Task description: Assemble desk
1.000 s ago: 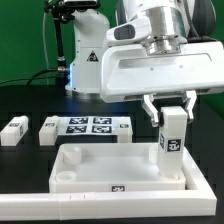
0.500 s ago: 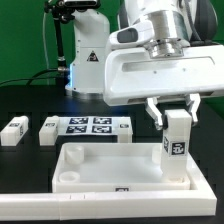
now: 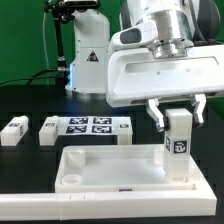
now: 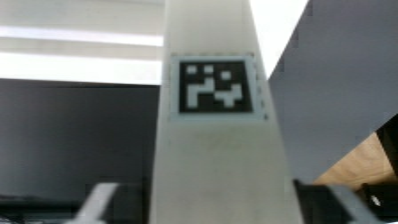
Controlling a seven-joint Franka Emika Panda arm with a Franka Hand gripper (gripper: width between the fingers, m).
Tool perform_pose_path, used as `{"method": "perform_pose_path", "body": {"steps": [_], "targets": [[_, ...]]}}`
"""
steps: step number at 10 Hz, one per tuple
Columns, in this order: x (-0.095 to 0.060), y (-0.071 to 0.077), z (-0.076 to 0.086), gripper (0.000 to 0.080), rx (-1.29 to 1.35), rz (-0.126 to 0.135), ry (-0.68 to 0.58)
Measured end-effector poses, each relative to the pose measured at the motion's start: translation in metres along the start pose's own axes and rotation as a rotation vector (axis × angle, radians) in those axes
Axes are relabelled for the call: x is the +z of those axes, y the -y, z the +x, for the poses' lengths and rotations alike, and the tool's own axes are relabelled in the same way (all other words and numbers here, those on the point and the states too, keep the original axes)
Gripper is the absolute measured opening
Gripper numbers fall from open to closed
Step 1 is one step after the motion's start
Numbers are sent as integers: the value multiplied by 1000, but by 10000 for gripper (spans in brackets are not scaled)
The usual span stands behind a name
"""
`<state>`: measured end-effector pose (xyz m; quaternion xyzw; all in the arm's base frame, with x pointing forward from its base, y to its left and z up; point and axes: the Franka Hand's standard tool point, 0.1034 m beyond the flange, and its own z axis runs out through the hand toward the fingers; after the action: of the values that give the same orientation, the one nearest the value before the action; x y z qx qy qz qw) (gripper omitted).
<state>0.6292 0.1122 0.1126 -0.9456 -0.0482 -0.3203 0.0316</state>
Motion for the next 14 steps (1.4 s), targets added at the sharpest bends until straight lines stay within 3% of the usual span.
{"method": "perform_pose_path", "body": {"steps": [2,9,12,14], "targets": [[0,0,0,613,0,0,0],[0,-1,0,649,-1,0,5],[-7,-15,4,649,22,6,79],[-2,-5,2,649,45,48,246]]}}
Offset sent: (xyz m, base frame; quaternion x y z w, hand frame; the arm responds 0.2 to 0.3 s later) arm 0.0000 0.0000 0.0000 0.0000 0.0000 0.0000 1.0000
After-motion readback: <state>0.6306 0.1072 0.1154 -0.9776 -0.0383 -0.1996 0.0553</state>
